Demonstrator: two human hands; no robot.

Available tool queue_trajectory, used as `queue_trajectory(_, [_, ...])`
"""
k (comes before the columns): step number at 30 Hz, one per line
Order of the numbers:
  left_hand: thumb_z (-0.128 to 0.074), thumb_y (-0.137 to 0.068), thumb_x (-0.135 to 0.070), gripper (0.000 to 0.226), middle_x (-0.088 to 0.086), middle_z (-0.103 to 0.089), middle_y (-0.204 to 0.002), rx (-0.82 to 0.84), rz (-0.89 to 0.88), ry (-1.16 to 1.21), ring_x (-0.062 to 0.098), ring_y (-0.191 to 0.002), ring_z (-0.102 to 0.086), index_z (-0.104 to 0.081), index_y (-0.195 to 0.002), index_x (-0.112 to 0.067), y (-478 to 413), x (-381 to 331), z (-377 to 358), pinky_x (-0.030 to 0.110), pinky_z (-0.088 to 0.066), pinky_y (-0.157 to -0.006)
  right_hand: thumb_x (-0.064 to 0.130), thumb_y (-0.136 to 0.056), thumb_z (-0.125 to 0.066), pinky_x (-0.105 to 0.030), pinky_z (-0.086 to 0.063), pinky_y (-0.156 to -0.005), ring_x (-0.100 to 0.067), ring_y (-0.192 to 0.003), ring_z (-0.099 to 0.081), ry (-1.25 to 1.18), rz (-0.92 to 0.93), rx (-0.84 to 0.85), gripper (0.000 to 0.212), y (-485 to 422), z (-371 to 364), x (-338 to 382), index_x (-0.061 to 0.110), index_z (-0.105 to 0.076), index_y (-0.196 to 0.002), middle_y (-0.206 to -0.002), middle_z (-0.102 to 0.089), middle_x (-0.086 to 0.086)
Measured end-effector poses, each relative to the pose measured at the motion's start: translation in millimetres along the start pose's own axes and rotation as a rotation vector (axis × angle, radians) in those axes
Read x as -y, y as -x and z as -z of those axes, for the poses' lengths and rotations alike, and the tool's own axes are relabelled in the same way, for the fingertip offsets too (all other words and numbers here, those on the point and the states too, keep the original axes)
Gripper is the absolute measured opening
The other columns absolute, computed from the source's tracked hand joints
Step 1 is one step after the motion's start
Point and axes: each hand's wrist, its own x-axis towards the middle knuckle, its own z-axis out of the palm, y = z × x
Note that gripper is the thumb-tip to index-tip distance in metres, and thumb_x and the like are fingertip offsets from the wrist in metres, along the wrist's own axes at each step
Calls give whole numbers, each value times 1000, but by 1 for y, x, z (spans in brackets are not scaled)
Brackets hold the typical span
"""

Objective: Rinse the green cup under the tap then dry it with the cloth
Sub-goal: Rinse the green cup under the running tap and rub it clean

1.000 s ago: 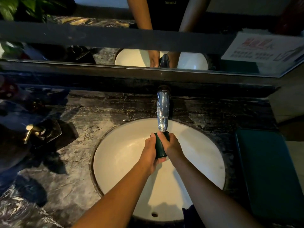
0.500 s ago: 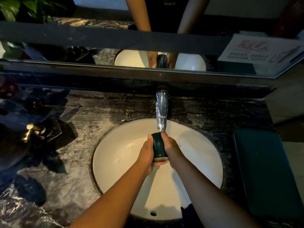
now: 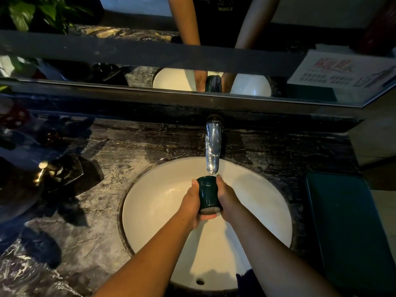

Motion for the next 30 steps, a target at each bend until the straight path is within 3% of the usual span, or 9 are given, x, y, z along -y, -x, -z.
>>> queue_trajectory(4, [-24,-108,-51,54,18,-72,-104,-139,-108,-173,30,-86,-71,-64,-115,-15,-4,-4,-7,37,-59,-66,68,-94,-44,-47,-57,-97,-30,-103,-70,98,79,-5,60,-3,-4,-2,15,-62,-117,-114,-70,-14])
queue_trajectory(7, [-24,-105,-57,55,17,-71,-107,-131,-123,-222,28,-89,-71,-63,-111,-19,0,-8,-14,35,-58,-62,63,-94,-55,-46,-57,-97,-28,-105,-68,184,148,-19,60,-5,-5,-3,13,-54,-126,-117,-67,-11])
queue_trajectory(10, [-36,-98,-67,59,14,-72,-106,-132,-153,-256,27,-90,-73,-63,-111,-16,-1,-8,-16,38,-63,-64,63,-93,-56,-47,-56,-99,-27,-103,-69,216,159,-27,55,-5,-7,2,16,-63,-122,-113,-71,-9])
queue_trajectory(14, [-43,-98,-65,62,21,-71,-109,-106,-96,-183,33,-93,-74,-59,-120,-9,-5,-9,-11,44,-65,-68,53,-103,-45,-52,-57,-99,-35,-101,-71,-42,32,37,40,1,-2,5,20,-66,-102,-105,-73,-15])
queue_trajectory(19, [-38,-100,-64,59,21,-71,-115,-44,-28,-75,34,-97,-74,-57,-126,-14,-2,-5,-5,43,-64,-67,54,-104,-44,-53,-58,-97,-35,-102,-72,-51,45,46,41,4,-1,1,20,-66,-110,-112,-73,-18])
queue_trajectory(23, [-32,-104,-59,60,20,-71,-113,-117,-39,-198,35,-98,-72,-61,-122,-10,-1,-10,-11,49,-63,-78,81,-68,-66,-51,-59,-94,-30,-102,-72,72,146,19,86,-1,-2,-7,16,-59,-124,-115,-71,-13])
queue_trajectory(24, [-32,-104,-59,60,20,-71,-112,-122,-38,-216,35,-98,-71,-62,-121,-10,0,-12,-13,51,-62,-83,79,-67,-68,-51,-60,-94,-28,-102,-72,81,167,15,86,1,-2,-8,16,-56,-125,-116,-70,-12])
queue_trajectory(28, [-41,-96,-69,65,16,-72,-108,-117,-86,-208,29,-93,-73,-62,-115,-10,1,-8,-16,41,-63,-72,55,-98,-53,-41,-58,-87,-25,-99,-68,153,215,10,47,4,-2,1,13,-57,-121,-114,-68,-11])
queue_trajectory(30, [-42,-96,-68,65,18,-72,-108,-101,-78,-167,31,-93,-74,-62,-117,-9,1,-6,-14,43,-64,-71,47,-104,-44,-45,-57,-94,-29,-102,-67,119,178,17,38,0,0,3,14,-60,-117,-116,-68,-15])
